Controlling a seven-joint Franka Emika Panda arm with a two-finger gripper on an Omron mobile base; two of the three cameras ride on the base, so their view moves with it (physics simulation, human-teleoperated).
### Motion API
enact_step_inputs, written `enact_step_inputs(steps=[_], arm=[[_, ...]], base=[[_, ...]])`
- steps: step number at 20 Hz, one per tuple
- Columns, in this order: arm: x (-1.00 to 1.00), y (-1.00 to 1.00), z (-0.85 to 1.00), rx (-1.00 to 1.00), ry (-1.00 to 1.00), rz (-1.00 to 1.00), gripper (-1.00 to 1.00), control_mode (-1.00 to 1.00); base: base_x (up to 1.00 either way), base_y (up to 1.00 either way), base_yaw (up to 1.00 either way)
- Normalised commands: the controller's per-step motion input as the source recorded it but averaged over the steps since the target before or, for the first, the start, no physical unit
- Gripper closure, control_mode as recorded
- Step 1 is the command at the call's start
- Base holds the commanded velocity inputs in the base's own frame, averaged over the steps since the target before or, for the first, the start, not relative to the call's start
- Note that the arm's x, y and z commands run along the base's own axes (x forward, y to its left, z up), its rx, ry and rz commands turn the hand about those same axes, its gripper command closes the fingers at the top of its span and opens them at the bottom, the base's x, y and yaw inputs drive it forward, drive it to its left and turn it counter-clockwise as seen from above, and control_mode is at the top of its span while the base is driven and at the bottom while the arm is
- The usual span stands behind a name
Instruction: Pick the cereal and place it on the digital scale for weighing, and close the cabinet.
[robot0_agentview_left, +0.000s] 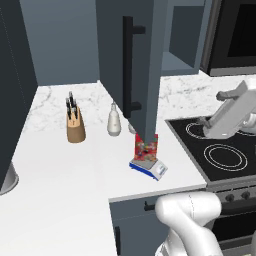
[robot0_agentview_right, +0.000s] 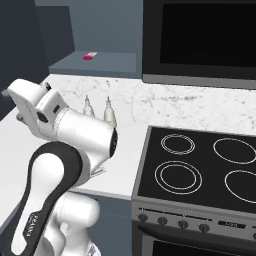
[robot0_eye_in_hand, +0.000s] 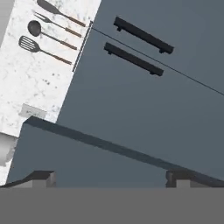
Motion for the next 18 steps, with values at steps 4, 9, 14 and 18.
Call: enact_step_inputs(steps=[4,9,14,18], arm=[[-1.0,0.54,0.0,0.08,0.0,0.0,-1.0,-1.0],[-1.0,0.24,-0.05,0.2,0.06,-0.01,-1.0,-1.0],[-0.95,0.4,-0.34,0.19,-0.05,-0.09,-1.0,-1.0],[-0.17,1.0,-0.69,0.06,-0.03,-0.15,-1.0,-1.0]], base=[[0.0,0.0,0.0],[0.0,0.0,0.0],[0.0,0.0,0.0],[0.0,0.0,0.0]])
